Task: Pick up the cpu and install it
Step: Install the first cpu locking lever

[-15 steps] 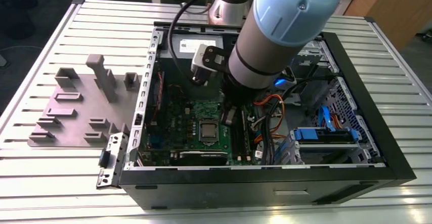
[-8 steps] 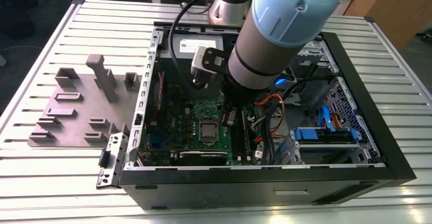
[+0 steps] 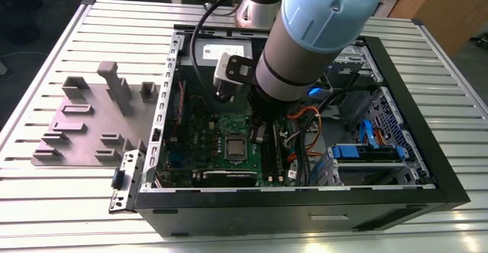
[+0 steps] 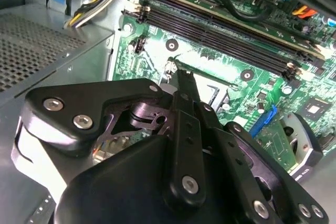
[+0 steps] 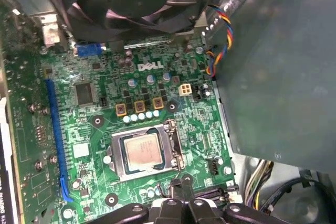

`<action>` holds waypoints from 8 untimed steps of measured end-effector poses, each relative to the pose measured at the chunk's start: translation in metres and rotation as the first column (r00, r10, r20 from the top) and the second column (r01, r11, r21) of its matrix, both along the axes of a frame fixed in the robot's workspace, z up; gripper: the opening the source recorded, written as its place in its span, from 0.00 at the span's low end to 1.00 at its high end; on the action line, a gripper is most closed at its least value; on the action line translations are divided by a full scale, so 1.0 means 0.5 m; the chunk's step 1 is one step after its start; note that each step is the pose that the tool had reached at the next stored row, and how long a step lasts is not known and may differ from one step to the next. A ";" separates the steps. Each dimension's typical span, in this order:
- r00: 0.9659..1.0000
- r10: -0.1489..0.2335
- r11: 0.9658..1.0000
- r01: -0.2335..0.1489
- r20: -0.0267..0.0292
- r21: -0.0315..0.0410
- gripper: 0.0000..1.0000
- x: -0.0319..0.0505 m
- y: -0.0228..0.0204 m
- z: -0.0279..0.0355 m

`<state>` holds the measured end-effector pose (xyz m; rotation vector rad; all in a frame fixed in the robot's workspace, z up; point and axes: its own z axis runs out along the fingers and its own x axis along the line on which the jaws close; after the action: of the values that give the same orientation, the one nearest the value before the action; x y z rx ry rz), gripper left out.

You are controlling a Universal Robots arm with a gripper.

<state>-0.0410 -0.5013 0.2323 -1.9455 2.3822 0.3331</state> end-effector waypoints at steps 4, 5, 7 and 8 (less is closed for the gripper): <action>0.998 0.059 0.998 -0.059 0.000 0.000 0.11 0.000 0.0000 -0.001; 0.998 0.070 0.998 -0.070 0.001 0.000 0.11 0.000 -0.0001 -0.001; 0.997 0.073 0.997 -0.073 0.001 0.000 0.11 0.000 -0.0002 -0.001; 0.997 0.074 0.997 -0.074 0.001 0.000 0.11 0.000 -0.0001 -0.001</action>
<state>-0.0410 -0.5014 0.2317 -2.0373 2.3139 0.3355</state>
